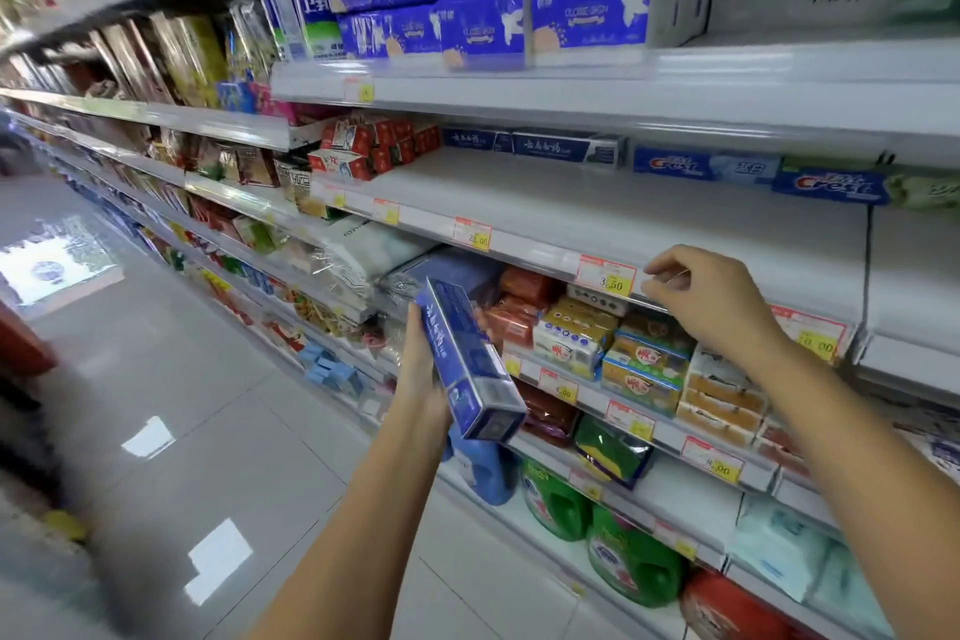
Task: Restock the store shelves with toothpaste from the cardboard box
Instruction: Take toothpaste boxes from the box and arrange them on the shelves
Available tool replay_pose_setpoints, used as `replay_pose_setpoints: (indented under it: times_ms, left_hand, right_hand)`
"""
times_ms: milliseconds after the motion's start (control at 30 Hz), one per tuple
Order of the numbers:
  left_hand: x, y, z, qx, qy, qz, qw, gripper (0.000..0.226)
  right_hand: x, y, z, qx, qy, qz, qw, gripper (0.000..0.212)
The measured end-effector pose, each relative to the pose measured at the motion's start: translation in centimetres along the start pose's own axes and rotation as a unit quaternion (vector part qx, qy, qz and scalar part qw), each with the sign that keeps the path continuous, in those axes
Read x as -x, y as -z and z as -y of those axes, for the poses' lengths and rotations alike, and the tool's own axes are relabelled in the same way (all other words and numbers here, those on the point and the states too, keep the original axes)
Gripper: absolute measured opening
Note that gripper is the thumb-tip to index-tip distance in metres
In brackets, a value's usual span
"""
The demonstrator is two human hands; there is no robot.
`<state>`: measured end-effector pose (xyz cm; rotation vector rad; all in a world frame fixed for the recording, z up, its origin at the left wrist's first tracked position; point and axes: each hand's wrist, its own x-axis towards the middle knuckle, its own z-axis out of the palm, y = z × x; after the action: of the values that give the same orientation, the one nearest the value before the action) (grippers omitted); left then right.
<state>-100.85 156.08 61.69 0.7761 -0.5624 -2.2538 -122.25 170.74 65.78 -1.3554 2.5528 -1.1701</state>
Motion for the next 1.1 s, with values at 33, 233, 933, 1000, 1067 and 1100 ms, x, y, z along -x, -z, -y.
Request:
replay_pose_setpoints:
  times_ms: [33,233,933,1000,1067,1100]
  left_hand:
    - [-0.3,-0.9,-0.4,0.000,-0.008,-0.010,1.000,0.053]
    - [-1.7,-5.2,-3.4,0.008,-0.049,-0.026,0.998,0.047]
    - [-22.2,-3.2,-16.7,-0.510,-0.315,-0.070,0.797,0.033]
    - [-24.0,-2.3,-17.8,-0.582,-0.335,-0.080,0.736,0.030]
    - [-25.9,-1.5,-18.9,-0.651,-0.350,-0.082,0.668,0.029]
    - [-26.8,-1.2,-19.6,-0.674,-0.358,-0.076,0.642,0.029]
  right_hand:
    - [0.0,-0.3,1.1,-0.027,0.010,0.036,0.999,0.016]
    - [0.3,-2.1,7.9,-0.128,0.097,0.226,0.961,0.031]
    - [-25.0,-14.6,8.5,-0.116,-0.054,0.088,0.988,0.031]
    - [-27.1,-16.3,8.5,-0.086,-0.058,0.085,0.991,0.029]
    - [-28.8,-17.9,8.9,-0.041,-0.055,0.084,0.994,0.027]
    - [-29.7,-18.7,9.1,-0.017,-0.056,0.077,0.995,0.027]
